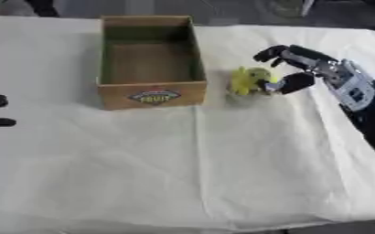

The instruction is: Pick up objects on the table and place them in the box.

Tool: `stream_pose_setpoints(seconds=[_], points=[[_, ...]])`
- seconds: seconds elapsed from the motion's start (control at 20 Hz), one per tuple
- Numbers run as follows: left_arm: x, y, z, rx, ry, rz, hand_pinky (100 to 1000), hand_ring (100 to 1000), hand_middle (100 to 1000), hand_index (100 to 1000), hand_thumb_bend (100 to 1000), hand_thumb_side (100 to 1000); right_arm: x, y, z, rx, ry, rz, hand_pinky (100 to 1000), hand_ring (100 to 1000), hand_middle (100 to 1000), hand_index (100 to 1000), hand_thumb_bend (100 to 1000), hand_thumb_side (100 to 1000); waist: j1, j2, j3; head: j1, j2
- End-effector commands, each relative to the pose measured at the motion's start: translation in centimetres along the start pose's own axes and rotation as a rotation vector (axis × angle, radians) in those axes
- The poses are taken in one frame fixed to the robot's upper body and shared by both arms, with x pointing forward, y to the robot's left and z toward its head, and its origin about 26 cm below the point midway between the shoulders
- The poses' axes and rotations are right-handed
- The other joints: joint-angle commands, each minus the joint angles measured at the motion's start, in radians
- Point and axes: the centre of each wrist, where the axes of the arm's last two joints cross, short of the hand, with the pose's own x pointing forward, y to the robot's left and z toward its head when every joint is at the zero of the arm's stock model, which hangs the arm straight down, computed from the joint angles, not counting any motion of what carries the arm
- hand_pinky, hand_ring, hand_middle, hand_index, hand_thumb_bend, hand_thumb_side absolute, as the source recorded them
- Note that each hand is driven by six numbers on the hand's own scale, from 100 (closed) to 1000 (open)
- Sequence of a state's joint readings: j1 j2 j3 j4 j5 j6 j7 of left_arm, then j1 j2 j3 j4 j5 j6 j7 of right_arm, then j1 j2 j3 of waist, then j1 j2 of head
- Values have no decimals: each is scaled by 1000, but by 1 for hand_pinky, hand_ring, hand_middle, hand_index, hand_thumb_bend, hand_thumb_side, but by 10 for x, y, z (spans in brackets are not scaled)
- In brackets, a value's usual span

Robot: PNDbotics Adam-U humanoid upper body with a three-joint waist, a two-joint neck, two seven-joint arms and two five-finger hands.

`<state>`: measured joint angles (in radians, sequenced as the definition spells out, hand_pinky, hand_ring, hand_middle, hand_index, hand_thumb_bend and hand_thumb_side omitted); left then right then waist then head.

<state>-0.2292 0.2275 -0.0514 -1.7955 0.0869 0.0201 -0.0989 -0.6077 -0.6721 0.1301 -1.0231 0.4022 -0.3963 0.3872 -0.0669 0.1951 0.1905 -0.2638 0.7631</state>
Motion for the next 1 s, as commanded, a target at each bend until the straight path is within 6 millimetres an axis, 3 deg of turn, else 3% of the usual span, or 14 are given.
stream_pose_setpoints(seconds=[0.05, 0.55, 1.0], points=[[8, 0, -3, -9, -31, -2, 641, 845, 614, 695, 211, 626, -1, -15, 3, -15, 11, 37, 806, 879, 835, 914, 282, 432, 4, -12, -1, -2, -3], [8, -1, -3, -9, -33, -1, 641, 845, 614, 696, 212, 626, 0, -11, -1, 21, 28, 82, 776, 820, 794, 875, 283, 408, 4, -10, 4, -2, -2], [8, -1, -3, -9, -33, -1, 641, 845, 615, 698, 212, 626, 5, -11, -4, 24, 44, 140, 710, 742, 725, 815, 289, 301, 4, -10, 4, -6, -5]])
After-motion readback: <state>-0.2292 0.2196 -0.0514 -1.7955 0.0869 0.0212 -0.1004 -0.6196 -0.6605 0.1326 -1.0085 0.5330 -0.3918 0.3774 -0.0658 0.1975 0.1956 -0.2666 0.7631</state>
